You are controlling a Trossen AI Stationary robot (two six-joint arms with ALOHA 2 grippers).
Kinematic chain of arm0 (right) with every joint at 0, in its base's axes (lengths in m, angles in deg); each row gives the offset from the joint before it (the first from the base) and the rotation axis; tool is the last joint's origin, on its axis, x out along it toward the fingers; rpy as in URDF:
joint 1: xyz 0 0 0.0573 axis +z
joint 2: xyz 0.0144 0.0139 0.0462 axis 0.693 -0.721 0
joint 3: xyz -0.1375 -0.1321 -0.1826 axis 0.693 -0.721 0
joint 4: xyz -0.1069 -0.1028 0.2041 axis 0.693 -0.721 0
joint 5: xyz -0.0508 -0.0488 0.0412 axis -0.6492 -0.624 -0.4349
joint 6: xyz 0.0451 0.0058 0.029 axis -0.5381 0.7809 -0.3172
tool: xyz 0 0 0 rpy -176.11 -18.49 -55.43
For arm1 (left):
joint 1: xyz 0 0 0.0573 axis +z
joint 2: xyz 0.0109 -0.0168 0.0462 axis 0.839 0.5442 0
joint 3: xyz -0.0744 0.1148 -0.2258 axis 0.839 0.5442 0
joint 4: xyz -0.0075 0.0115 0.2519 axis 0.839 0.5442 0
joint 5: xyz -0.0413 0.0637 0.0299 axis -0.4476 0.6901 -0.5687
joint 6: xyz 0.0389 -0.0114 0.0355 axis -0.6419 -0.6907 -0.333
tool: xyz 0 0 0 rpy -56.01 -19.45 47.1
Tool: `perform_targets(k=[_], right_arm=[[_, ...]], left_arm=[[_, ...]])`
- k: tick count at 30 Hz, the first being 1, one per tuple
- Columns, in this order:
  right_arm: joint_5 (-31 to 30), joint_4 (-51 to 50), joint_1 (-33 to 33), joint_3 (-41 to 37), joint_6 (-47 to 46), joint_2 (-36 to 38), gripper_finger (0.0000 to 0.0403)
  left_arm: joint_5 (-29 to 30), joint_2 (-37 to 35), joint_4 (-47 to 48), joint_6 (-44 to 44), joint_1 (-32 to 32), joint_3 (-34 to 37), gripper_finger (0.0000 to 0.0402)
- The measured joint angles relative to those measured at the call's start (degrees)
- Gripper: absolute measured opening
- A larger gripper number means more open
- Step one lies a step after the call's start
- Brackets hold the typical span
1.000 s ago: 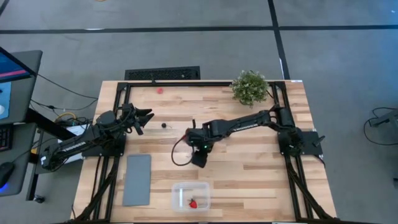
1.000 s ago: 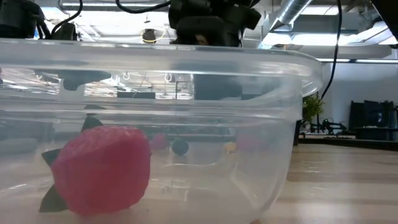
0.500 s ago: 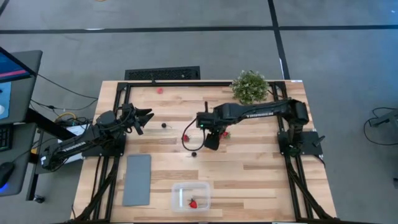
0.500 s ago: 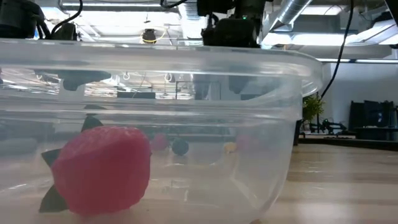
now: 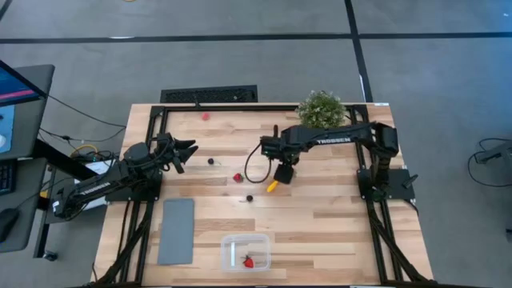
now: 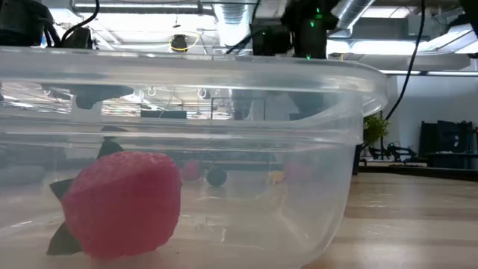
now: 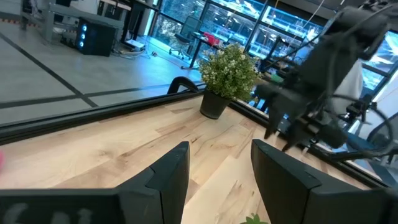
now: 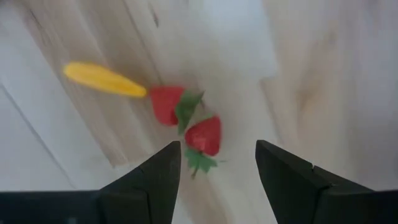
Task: Pick and placing Produce into tupperware
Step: Put the red strawberry into the transparent bin
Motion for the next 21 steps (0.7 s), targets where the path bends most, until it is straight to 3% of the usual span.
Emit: perform_targets(k=[4, 21], right_arm=[[4.2, 1.6, -1.4, -4.3, -2.1, 0.0, 0.0233], [4.4, 8.7, 0.0, -8.8, -5.2, 0.0, 0.0233]], left_arm=[[0.0, 0.0, 0.0, 0.0, 0.0, 0.0, 0.0163], [0.1, 0.0, 0.0, 0.0, 0.0, 0.0, 0.0163]])
